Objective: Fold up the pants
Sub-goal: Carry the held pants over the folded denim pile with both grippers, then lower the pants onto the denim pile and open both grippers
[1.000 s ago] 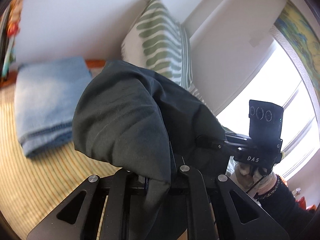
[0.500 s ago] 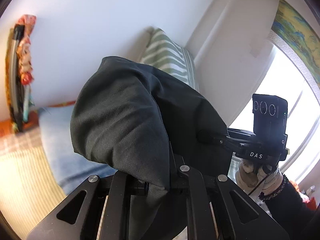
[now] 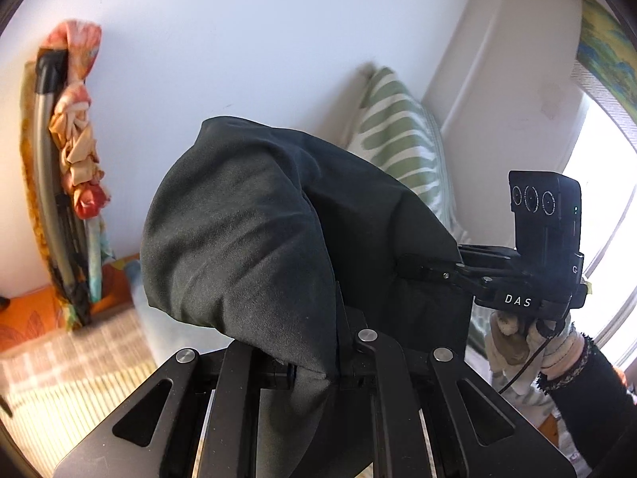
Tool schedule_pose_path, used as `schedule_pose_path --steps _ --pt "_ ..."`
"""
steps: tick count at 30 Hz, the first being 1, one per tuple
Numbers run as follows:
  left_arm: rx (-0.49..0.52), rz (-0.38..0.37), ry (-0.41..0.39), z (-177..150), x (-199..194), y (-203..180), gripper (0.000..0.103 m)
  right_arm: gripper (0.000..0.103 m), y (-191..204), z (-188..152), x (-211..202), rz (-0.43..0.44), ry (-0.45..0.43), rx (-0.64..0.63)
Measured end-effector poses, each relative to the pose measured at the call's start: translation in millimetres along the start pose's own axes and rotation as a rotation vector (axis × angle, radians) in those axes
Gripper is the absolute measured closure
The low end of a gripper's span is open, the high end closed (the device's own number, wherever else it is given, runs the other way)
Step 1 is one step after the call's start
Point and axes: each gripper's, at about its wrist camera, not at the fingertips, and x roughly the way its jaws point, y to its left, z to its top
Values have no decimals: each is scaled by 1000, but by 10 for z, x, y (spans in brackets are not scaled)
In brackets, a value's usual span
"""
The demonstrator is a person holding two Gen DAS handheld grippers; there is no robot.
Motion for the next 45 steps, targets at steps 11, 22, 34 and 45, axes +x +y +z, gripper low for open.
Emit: schedule_pose_path --steps 11,22,34,45 --pt "-21 119 54 -136 587 567 92 91 -536 -24 1015 62 119 48" --pt "-59 338 68 -321 468 881 74 81 -926 -173 1298 10 166 155" --pt "-193 191 158 -951 171 726 44 47 -674 -688 674 -5 173 240" --pt "-198 191 130 -1152 -220 566 43 98 -509 -1046 647 -86 217 252"
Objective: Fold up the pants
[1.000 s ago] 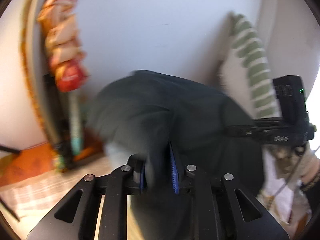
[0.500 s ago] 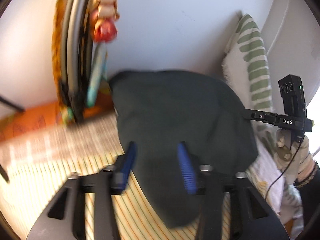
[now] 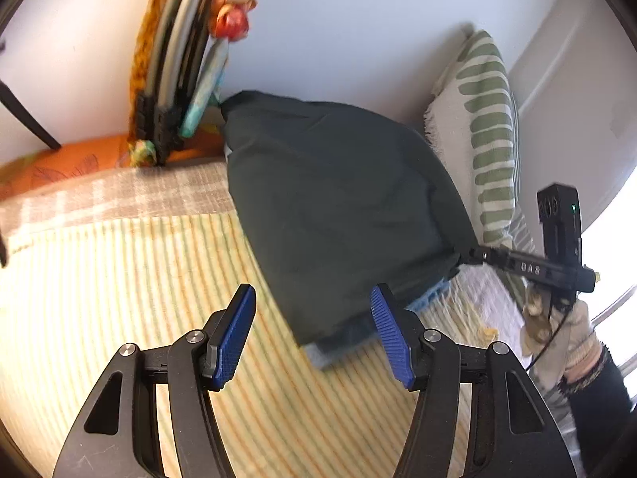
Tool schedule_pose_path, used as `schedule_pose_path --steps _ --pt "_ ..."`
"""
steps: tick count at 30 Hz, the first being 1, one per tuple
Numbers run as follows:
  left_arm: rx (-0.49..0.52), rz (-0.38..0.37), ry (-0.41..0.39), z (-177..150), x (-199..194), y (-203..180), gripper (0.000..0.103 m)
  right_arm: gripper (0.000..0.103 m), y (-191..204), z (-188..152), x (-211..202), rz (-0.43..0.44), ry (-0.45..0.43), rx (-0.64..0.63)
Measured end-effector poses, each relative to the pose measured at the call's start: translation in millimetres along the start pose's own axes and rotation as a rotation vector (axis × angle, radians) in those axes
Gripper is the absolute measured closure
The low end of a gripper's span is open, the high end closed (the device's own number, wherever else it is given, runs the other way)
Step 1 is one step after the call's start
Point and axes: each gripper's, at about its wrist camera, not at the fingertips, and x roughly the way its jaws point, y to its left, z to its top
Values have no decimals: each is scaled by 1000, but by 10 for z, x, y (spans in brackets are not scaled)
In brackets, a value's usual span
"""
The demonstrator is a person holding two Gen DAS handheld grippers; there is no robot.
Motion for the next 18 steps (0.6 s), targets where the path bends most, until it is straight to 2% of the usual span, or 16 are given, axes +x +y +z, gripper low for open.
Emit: schedule_pose_path --steps 2,6,8,9,11,13,15,18 --pt "7 0 -7 -31 -86 -15 43 98 6 12 -38 -64 -7 10" --pt "18 3 -29 -121 -349 -21 43 98 -6 59 -107 -129 -3 27" --pt "32 14 -40 -164 -450 -42 43 96 85 57 -138 -224 -2 -15" --pt "37 14 -44 -193 -513 -51 43 92 128 46 -167 -255 -5 -26" --pt "47 17 -52 -244 -636 -77 43 88 176 16 -231 -264 -5 -9" --pt "66 40 -64 -301 -770 -106 43 71 254 -40 -345 -245 -25 15" --pt "83 52 -74 -349 -880 -137 43 61 373 -100 -464 -251 -57 7" --pt "85 52 -85 -427 -1042 -162 43 58 572 -209 -645 -246 -90 -8"
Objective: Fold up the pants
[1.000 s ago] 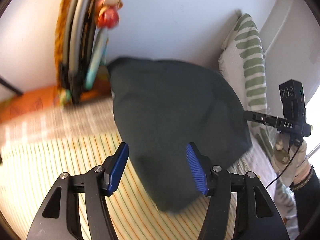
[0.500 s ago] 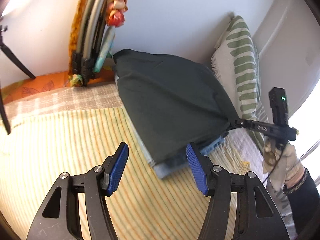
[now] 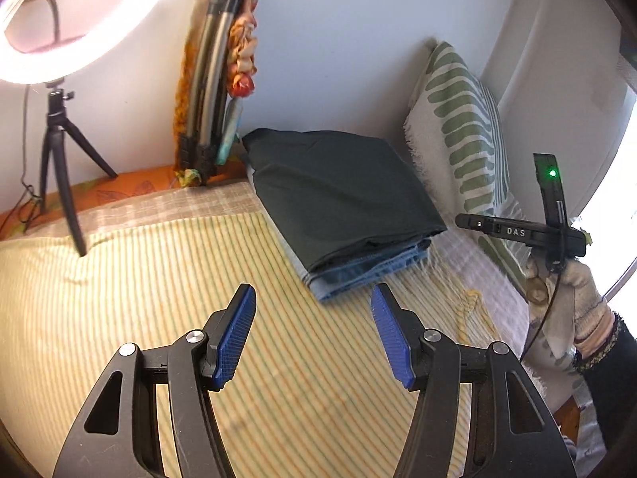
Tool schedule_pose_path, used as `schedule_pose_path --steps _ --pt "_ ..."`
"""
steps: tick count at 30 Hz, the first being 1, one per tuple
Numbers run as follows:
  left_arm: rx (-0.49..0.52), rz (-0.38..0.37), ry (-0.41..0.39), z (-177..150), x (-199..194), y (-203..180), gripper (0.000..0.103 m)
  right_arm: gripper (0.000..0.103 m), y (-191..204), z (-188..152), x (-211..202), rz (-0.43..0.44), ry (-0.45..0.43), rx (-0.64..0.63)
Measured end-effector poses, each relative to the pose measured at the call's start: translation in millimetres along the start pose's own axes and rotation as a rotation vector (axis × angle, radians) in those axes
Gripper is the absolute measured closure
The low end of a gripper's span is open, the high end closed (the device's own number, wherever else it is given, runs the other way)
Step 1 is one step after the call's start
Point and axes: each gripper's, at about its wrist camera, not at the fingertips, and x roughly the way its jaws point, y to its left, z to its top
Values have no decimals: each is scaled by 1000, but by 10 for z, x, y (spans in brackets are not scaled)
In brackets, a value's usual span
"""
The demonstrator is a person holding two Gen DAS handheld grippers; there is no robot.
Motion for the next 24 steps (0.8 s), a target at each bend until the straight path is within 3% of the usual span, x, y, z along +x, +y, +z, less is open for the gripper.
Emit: schedule_pose_path --steps 3,5,10,12,19,24 --pt "9 3 -27 -48 -171 -48 43 54 185 -118 -214 -12 -30 -24" --pt "32 16 -59 -83 -304 -118 35 48 315 -203 -363 -12 -57 -41" --pt "61 22 -106 -172 -551 -268 29 43 651 -430 -722 -5 -108 -75" --pt "79 34 -127 -206 -638 -324 21 35 753 -495 -818 -9 -130 -83" --pt "108 112 -153 -336 -820 -451 19 19 1057 -798 -1039 -26 -191 -102" --pt "116 150 -158 -423 -807 -422 19 15 1164 -999 -1067 -54 -231 -75"
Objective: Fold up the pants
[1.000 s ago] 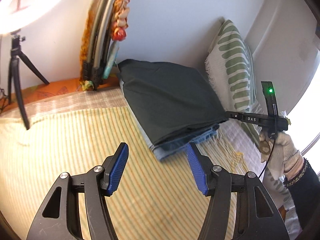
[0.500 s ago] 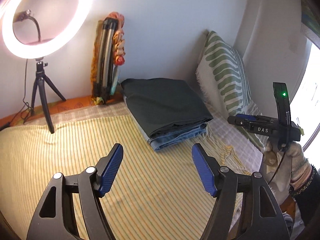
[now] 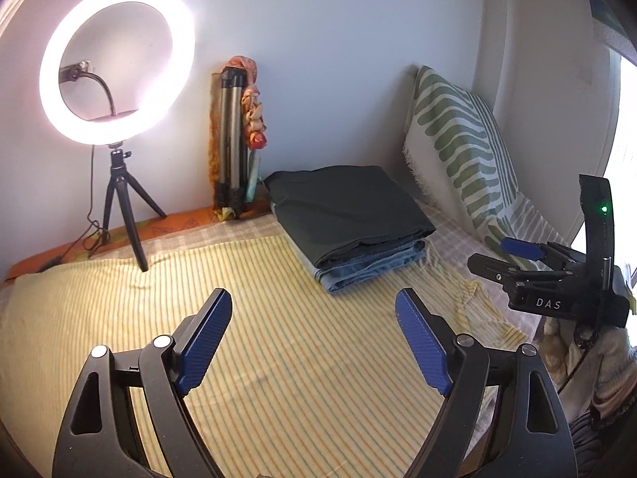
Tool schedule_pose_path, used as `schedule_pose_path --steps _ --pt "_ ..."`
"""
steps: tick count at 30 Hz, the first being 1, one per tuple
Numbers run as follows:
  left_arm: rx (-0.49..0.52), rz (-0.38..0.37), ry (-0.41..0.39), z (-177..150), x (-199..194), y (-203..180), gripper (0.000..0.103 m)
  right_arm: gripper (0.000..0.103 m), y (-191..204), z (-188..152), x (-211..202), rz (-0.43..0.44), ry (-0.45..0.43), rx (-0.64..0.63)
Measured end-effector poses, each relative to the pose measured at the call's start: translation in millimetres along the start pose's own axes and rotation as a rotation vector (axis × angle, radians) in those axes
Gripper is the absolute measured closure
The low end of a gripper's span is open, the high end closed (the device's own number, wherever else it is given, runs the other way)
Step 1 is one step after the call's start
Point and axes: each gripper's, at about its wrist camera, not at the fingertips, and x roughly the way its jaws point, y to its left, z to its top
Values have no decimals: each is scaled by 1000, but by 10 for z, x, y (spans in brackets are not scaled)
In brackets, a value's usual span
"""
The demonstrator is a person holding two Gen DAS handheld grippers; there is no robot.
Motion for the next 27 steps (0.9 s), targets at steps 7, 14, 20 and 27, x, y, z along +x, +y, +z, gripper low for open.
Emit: schedule_pose_path --steps 7,14,20,27 --pt "-4 18 5 -95 54 60 19 9 105 -111 13 -71 -35 18" --pt "-45 70 19 -115 96 200 19 9 222 -127 89 -79 -60 2" --pt "-45 85 26 -145 111 221 18 9 270 -144 122 -102 -71 -18" --pt "-16 113 14 -142 94 151 1 9 180 -119 116 -94 -77 20"
